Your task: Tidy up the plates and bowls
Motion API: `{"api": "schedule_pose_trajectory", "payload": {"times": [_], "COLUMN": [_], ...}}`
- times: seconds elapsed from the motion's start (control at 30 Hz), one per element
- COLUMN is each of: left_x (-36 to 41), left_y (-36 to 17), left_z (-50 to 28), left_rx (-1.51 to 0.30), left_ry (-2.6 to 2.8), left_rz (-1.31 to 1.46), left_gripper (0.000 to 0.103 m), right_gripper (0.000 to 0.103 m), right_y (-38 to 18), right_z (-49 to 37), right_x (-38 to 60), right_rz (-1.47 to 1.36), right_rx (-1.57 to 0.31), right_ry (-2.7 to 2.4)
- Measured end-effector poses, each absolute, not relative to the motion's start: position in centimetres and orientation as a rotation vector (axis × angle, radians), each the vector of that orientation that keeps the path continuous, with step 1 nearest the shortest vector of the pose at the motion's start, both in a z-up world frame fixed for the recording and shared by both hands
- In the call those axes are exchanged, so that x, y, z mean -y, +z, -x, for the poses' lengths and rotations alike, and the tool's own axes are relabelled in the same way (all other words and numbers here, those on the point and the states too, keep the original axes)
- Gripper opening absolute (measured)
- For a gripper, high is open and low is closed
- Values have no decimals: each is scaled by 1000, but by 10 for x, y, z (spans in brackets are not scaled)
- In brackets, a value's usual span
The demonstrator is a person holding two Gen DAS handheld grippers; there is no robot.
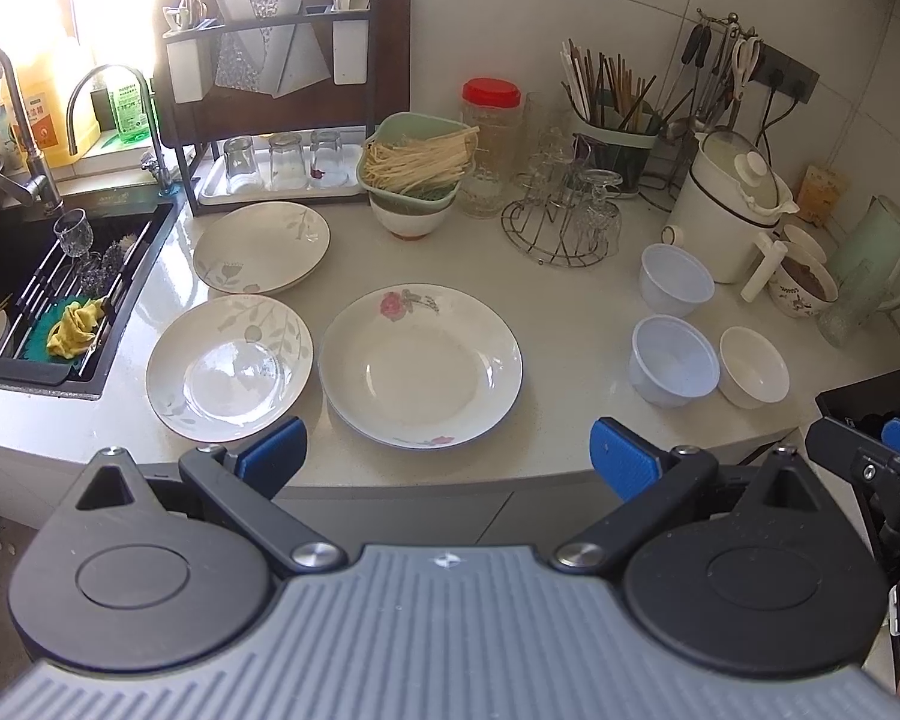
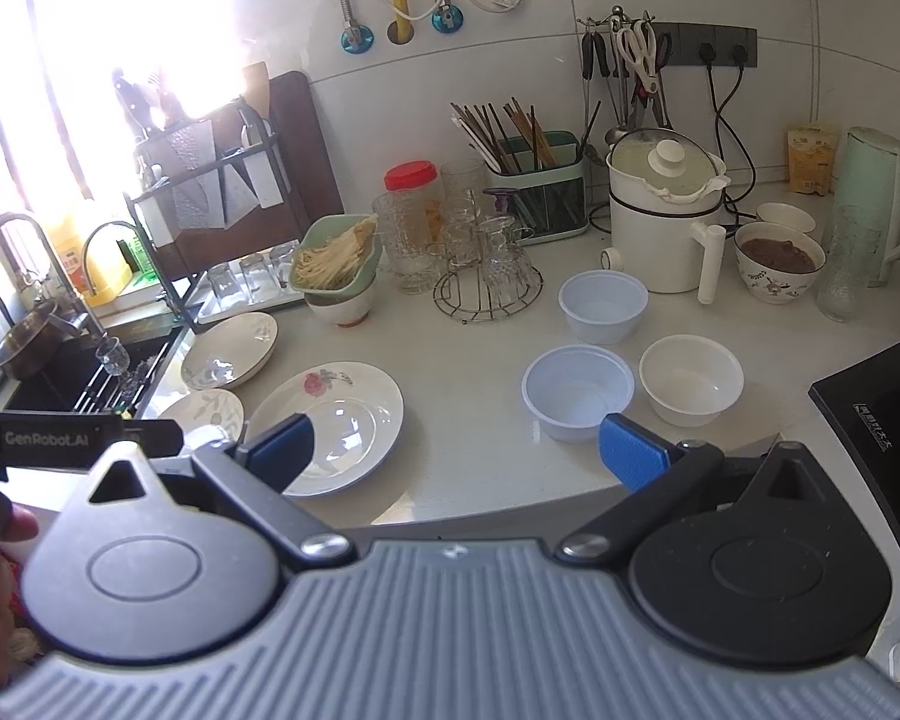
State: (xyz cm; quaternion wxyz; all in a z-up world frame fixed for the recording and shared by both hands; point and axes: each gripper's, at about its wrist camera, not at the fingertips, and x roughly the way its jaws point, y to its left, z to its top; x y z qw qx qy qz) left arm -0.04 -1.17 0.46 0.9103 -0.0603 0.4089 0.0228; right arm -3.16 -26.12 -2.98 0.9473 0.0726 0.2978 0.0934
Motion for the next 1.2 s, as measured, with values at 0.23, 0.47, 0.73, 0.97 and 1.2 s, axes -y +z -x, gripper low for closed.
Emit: {"api": "schedule_pose_trajectory", "payload": {"times": [0.23, 0.47, 0.73, 0.97, 1.2], "left_x": [8, 9, 7, 19, 30], "left_y": [6, 3, 0, 1, -7], "left_z": [-1, -3, -10, -17, -8], "left_rx": [-850, -862, -846, -813, -815], "left_ry": [62, 60, 88, 107, 121], "left_rz": [129, 136, 146, 162, 186], "left_gripper": [102, 102, 102, 102, 102], "right_gripper": [103, 103, 103, 103, 103], "right_y": [-32, -32, -36, -39, -45], "right_z": [31, 30, 29, 23, 24], "right_x": [257, 257, 263, 270, 277], "right_rz": [-150, -152, -167, -155, -146], "right_rx": [-621, -629, -648, -632, -641], "right_ry": [205, 217, 227, 237, 289]}}
